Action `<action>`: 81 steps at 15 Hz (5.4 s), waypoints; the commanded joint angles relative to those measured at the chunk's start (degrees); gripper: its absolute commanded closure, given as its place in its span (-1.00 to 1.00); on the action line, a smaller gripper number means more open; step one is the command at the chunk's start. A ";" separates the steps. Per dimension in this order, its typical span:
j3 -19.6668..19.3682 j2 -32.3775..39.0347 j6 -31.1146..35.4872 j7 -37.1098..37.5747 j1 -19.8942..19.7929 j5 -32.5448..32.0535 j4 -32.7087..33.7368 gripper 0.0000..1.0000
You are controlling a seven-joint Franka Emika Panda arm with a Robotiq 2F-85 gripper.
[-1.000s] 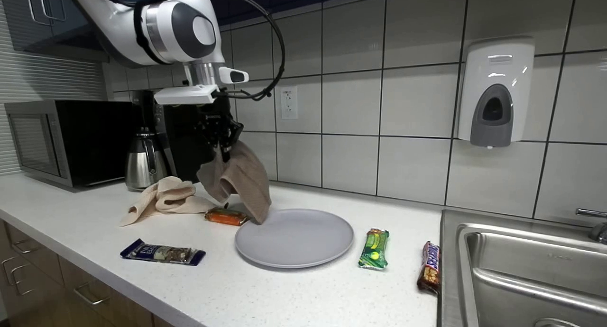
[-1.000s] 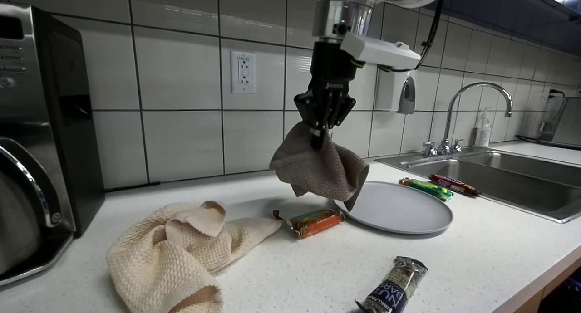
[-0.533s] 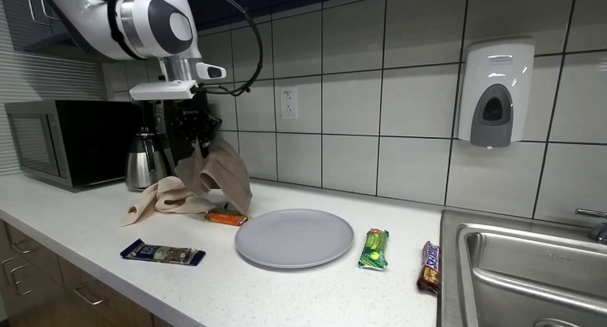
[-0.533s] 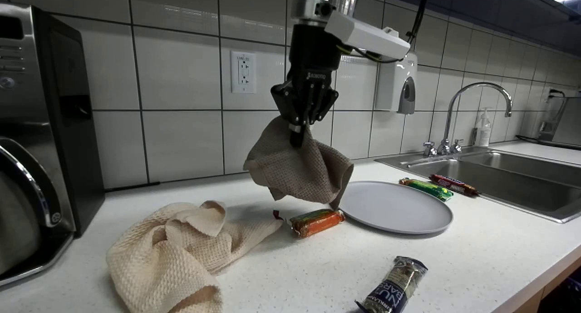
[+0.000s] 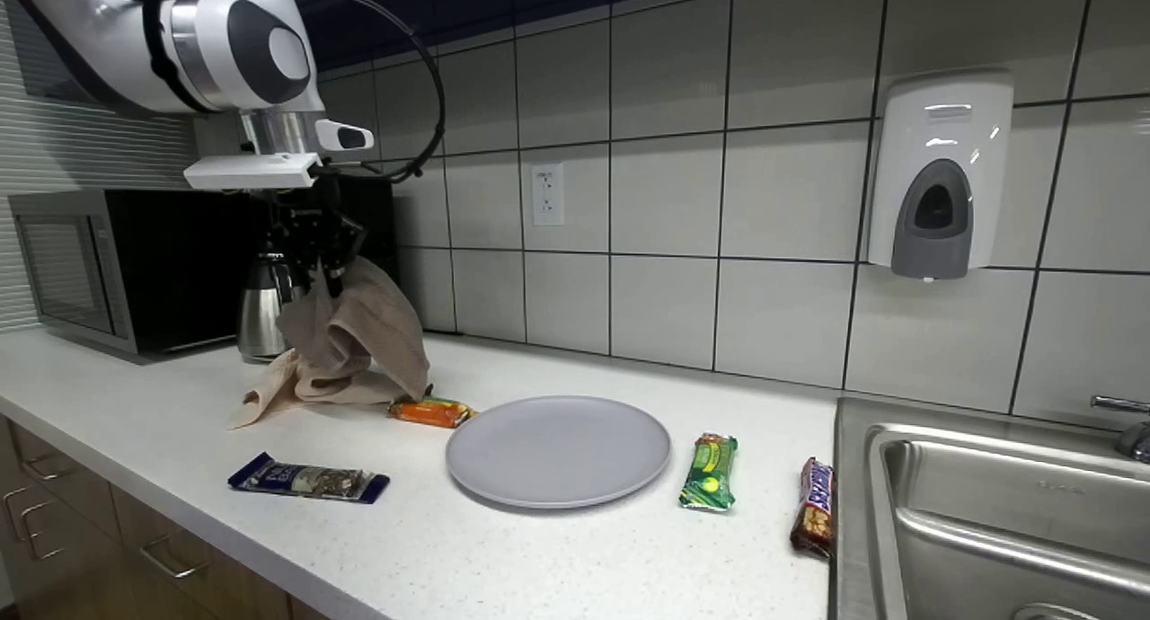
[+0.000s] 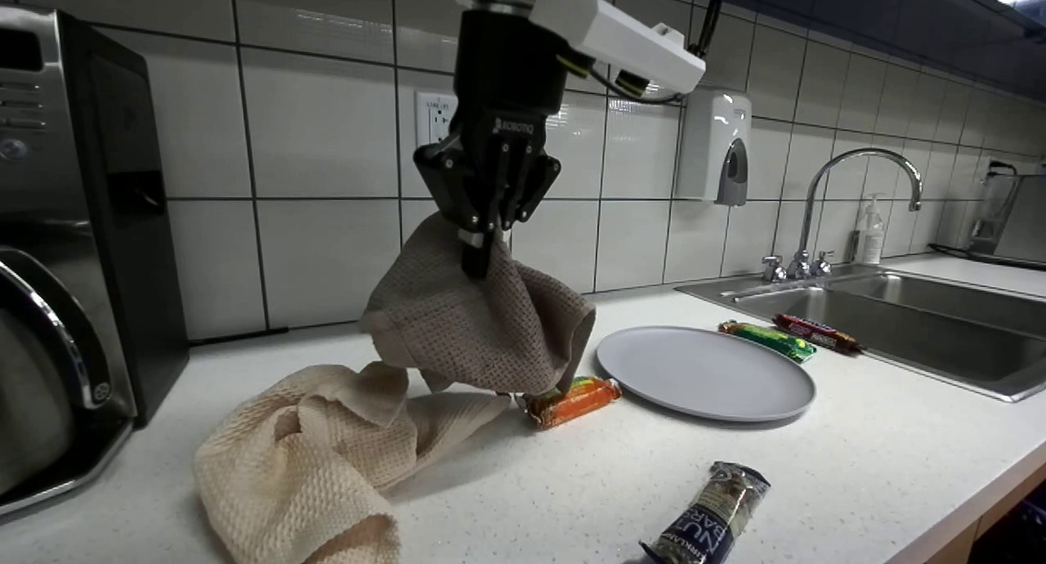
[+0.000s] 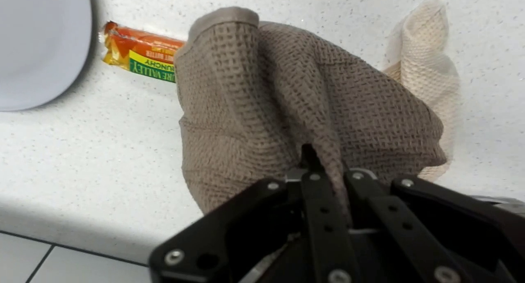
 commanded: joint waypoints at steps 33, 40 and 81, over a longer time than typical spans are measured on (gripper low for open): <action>-1.31 10.07 -1.67 5.03 5.32 -5.49 9.95 -1.00; -1.94 6.88 -3.69 4.99 3.76 -3.65 6.89 -1.00; -5.81 8.15 -11.67 60.63 0.32 -0.93 5.42 -1.00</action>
